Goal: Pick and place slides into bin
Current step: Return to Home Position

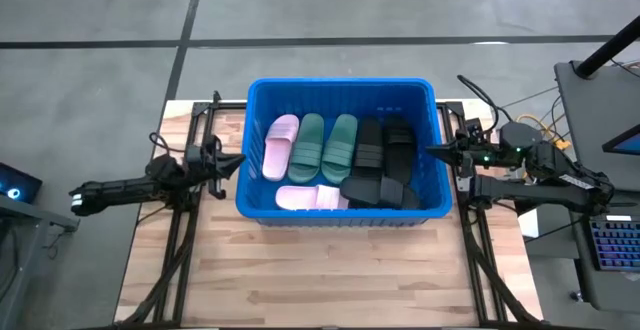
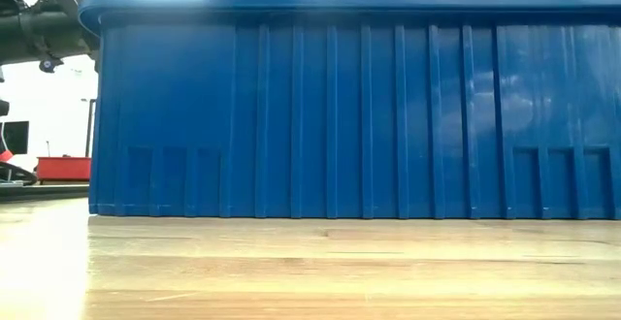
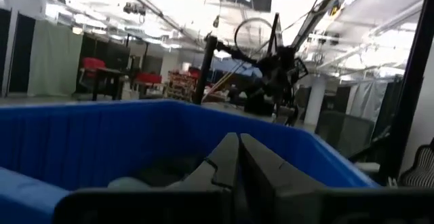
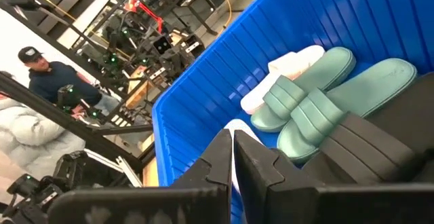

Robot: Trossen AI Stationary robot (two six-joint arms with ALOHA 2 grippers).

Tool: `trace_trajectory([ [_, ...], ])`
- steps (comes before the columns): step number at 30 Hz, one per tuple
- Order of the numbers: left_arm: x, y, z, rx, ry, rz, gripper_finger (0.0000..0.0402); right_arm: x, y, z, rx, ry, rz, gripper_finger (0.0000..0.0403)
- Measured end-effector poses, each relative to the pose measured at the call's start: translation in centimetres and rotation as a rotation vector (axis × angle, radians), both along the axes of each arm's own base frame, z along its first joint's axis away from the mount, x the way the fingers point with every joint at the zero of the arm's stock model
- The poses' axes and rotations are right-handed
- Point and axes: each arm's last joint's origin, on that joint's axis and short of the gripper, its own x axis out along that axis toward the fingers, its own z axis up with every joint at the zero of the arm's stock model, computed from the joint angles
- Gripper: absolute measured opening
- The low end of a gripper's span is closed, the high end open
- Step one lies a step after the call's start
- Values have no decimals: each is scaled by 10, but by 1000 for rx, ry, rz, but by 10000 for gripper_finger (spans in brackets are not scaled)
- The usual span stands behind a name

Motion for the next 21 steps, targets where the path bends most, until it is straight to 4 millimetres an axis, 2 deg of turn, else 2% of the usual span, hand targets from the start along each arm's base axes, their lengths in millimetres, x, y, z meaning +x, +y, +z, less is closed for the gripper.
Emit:
trace_trajectory([
  [13, 2, -2, -8, -9, 81, -61, 0, -1, 0, 0, -16, -1, 10, 8],
  [21, 2, -2, -11, -113, 87, -89, 0, -19, 5, -3, -32, -9, 8, 8],
])
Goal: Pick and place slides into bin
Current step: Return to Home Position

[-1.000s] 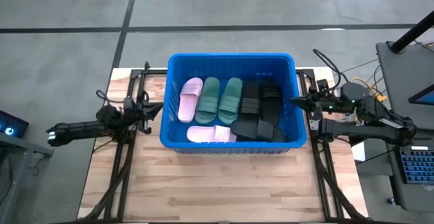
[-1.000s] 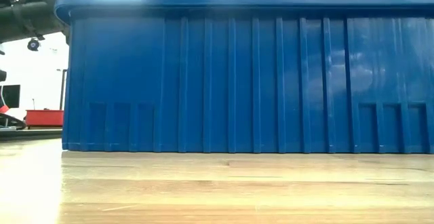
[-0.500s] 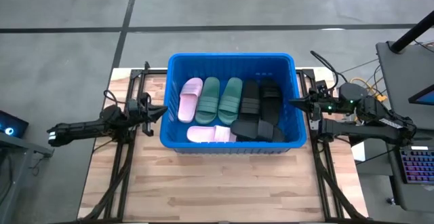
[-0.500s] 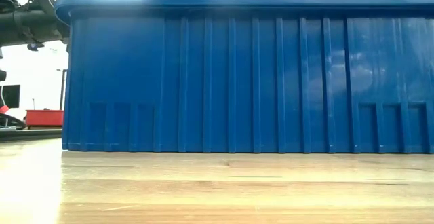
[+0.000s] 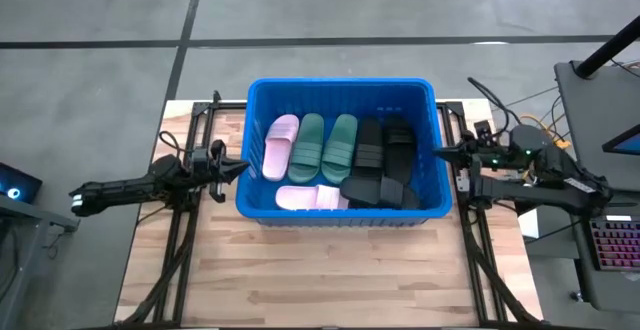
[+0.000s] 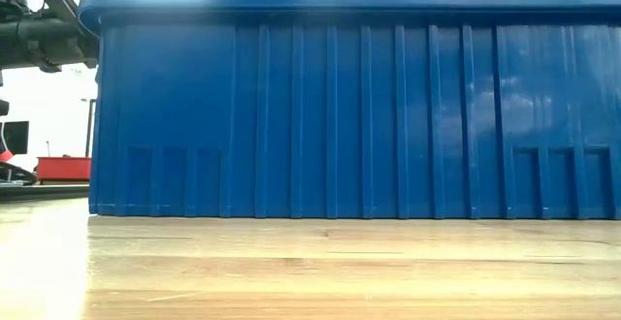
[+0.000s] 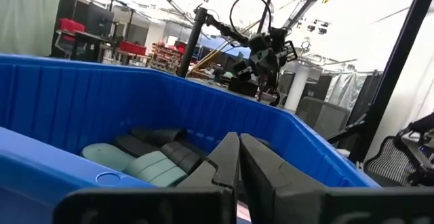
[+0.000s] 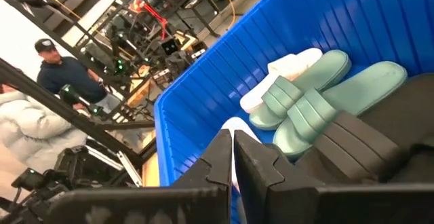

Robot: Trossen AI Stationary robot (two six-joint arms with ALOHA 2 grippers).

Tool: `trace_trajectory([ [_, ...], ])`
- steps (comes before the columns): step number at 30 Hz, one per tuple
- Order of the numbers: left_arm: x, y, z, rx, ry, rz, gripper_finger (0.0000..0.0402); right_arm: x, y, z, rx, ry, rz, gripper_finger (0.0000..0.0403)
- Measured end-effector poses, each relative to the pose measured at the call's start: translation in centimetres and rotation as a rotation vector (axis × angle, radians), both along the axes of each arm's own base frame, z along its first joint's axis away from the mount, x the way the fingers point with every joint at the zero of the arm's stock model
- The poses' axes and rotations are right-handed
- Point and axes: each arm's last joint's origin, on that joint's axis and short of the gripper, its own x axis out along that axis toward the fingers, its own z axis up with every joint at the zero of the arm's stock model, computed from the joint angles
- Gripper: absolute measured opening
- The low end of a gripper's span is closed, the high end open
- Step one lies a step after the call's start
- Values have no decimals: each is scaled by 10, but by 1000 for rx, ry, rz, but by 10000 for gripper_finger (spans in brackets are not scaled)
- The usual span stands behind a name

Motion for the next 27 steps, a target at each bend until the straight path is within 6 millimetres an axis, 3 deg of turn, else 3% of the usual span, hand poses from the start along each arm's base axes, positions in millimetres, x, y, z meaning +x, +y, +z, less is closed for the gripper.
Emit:
trace_trajectory([
  [9, -1, 0, 4, -5, -45, -11, 0, -27, 5, 4, -112, -126, -32, 8],
  [15, -1, 0, 7, -2, -71, -11, 0, -39, 7, 7, -261, -334, -56, 8],
  [27, -1, 0, 7, -1, -72, -8, 0, 9, -1, -50, -253, -511, 18, 8],
])
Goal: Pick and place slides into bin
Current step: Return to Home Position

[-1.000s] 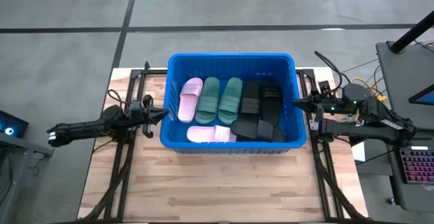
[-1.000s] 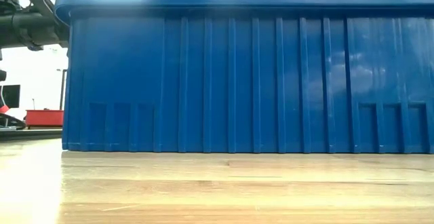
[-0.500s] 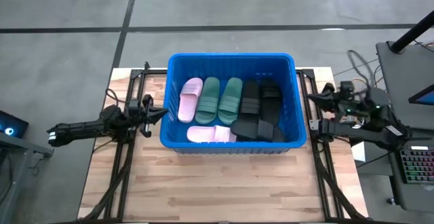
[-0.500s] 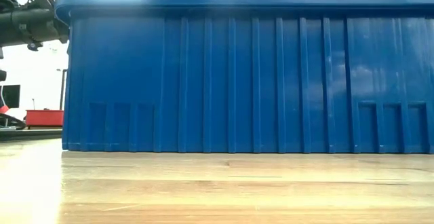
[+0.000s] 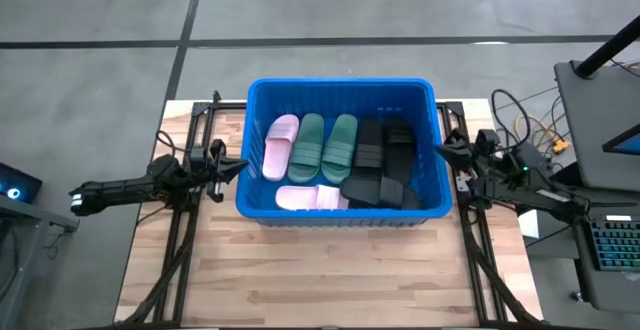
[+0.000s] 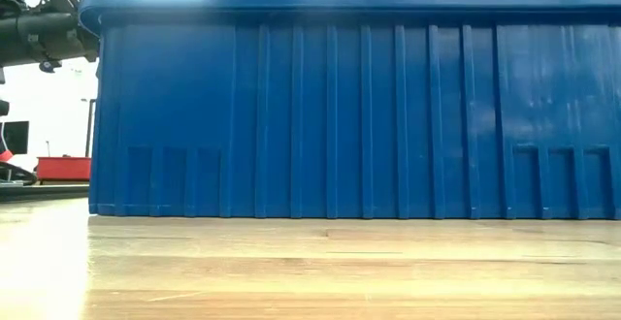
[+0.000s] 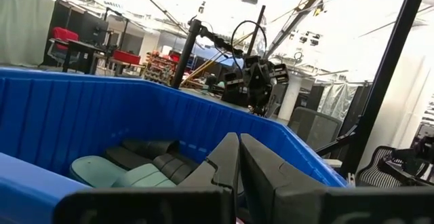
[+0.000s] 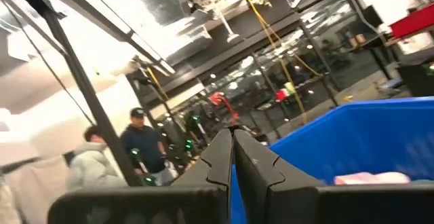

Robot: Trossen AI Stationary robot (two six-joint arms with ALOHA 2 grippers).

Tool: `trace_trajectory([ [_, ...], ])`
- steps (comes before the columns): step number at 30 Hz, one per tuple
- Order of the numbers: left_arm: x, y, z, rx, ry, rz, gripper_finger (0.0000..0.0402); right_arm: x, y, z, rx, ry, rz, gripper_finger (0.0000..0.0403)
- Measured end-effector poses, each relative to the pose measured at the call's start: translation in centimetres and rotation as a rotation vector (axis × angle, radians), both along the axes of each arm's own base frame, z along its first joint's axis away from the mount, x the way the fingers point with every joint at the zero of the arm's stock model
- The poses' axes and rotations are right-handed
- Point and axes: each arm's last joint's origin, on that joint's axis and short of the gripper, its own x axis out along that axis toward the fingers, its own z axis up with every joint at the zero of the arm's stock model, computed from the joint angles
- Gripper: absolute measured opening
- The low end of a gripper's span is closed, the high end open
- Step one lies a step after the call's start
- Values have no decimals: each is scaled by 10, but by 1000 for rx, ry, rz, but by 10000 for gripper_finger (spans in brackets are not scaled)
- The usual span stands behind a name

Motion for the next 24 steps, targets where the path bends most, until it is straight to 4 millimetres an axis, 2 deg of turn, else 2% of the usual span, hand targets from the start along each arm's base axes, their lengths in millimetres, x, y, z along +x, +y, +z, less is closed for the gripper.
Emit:
trace_trajectory([
  [13, 0, 0, 0, 2, 2, 1, 0, 13, -1, -28, -23, 45, 48, 8],
  [24, 0, 0, 0, 2, 0, 1, 0, 17, -2, -43, -110, -126, 1, 8],
])
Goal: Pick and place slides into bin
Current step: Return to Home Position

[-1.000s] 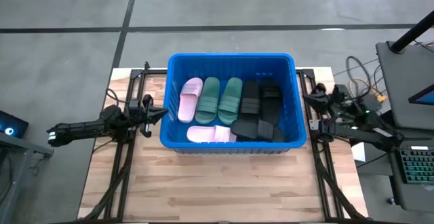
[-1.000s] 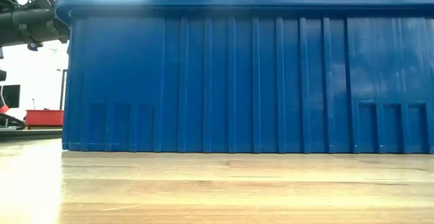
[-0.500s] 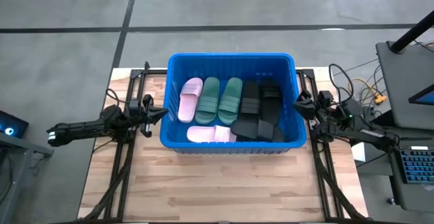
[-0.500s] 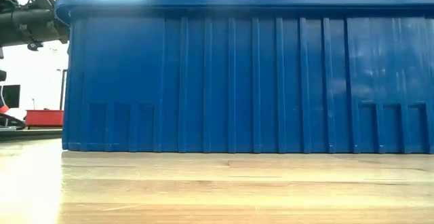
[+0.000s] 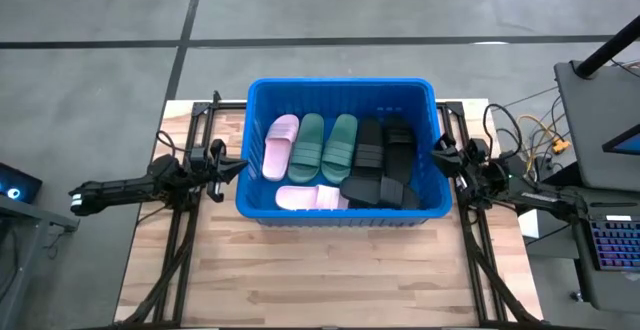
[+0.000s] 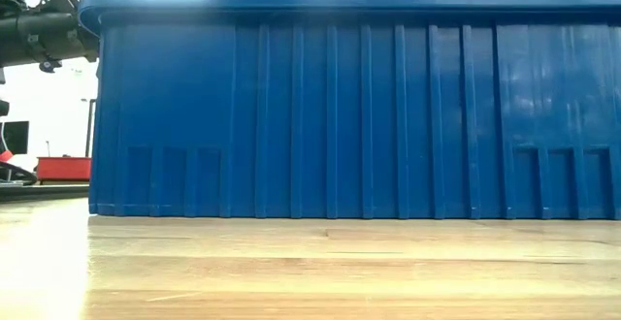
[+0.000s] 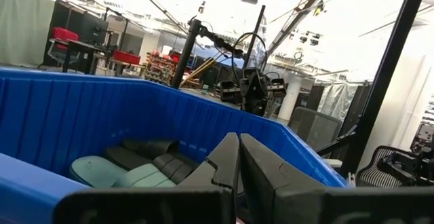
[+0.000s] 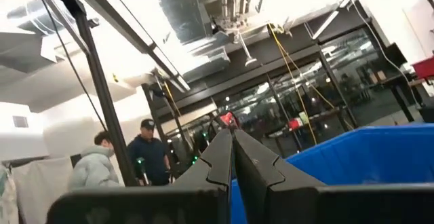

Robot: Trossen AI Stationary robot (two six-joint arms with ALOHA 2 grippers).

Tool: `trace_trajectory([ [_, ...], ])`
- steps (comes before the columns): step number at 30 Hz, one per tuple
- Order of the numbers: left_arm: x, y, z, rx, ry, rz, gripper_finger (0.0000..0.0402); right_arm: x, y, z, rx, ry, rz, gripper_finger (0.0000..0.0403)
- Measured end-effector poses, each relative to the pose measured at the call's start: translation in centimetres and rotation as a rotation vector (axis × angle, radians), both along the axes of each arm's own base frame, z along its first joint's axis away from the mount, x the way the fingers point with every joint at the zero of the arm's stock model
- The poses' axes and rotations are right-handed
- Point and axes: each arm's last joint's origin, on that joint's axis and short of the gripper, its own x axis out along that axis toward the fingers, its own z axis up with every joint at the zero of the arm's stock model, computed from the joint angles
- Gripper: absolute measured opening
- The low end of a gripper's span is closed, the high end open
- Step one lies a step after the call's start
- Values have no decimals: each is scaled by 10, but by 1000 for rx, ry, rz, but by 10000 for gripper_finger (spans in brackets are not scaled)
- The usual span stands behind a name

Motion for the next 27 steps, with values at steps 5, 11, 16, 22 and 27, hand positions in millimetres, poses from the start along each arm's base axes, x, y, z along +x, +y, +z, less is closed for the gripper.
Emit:
trace_trajectory([
  [5, 0, 0, 0, 0, 1, 0, 0, 1, 2, -3, -5, -6, 24, 8],
  [11, 0, 0, 0, 0, 1, 0, 0, 3, 7, -6, -45, 11, 44, 8],
  [16, 0, 0, 0, 0, 1, 0, 0, 5, 8, -12, -89, 56, 8, 8],
  [22, 0, 0, 0, -1, 1, -1, 0, 8, 8, -17, -135, 118, -2, 8],
  [27, 0, 0, 0, 0, 1, 0, 0, 9, 9, -20, -175, 150, 10, 8],
])
